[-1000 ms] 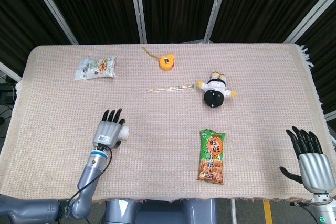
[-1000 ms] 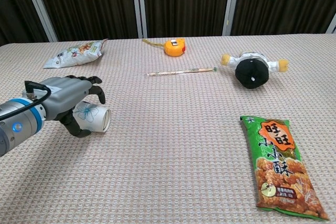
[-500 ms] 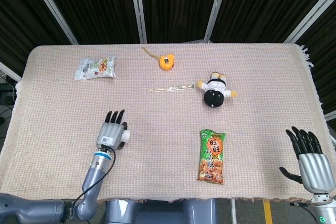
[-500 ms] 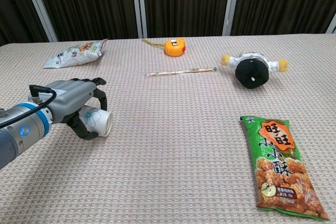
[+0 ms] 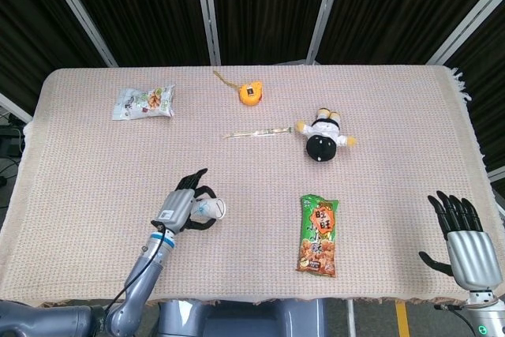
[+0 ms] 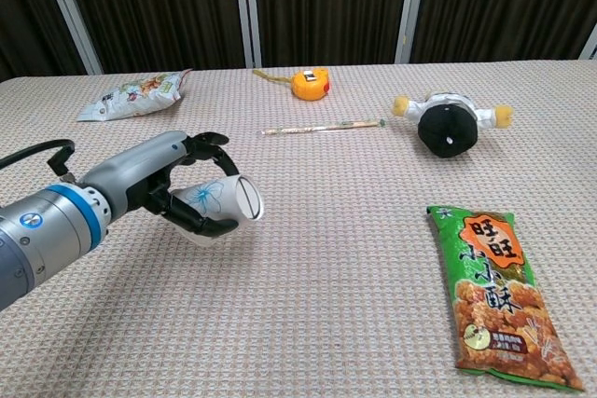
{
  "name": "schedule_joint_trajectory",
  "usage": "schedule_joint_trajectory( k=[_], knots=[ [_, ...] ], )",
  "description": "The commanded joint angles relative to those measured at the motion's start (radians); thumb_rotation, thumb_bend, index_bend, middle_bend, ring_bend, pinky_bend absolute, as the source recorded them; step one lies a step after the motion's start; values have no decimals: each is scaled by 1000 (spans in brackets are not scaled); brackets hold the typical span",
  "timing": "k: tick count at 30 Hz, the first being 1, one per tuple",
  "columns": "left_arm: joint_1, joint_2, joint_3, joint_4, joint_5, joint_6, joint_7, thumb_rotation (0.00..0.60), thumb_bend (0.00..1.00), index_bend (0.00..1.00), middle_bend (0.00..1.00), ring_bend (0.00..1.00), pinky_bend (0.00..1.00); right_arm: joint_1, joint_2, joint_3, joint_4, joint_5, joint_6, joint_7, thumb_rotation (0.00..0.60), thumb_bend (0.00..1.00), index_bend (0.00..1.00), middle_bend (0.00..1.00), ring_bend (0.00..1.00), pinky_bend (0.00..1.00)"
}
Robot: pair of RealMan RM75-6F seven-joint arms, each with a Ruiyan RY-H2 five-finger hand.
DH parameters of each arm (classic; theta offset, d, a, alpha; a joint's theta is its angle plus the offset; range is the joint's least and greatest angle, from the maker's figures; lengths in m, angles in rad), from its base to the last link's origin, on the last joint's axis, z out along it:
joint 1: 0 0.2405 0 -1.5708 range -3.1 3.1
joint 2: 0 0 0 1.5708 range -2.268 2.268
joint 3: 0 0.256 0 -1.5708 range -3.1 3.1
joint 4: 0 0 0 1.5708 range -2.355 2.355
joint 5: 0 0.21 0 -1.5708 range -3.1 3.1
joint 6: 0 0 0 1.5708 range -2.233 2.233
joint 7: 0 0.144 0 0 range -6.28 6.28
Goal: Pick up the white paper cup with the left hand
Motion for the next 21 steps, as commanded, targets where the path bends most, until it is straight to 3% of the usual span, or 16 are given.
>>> schedule_joint_trajectory(
  k=[1, 9, 21],
  knots=[
    [33, -19, 17, 88, 145, -53, -199, 600, 183, 438, 0, 0, 0, 1, -1, -2, 1, 0, -3, -3, 600, 29, 0, 0, 0, 0],
    [41, -17, 44, 162, 170, -77, -244, 600, 182, 439, 0, 0, 0, 0, 2, -2, -4, 3, -4, -5, 600, 29, 0, 0, 0, 0],
    [77, 68, 68, 142, 204, -71, -302, 600, 183, 408, 0, 0, 0, -1, 2, -6, -10, -2, -4, -14, 600, 30, 0, 0, 0, 0]
  ],
)
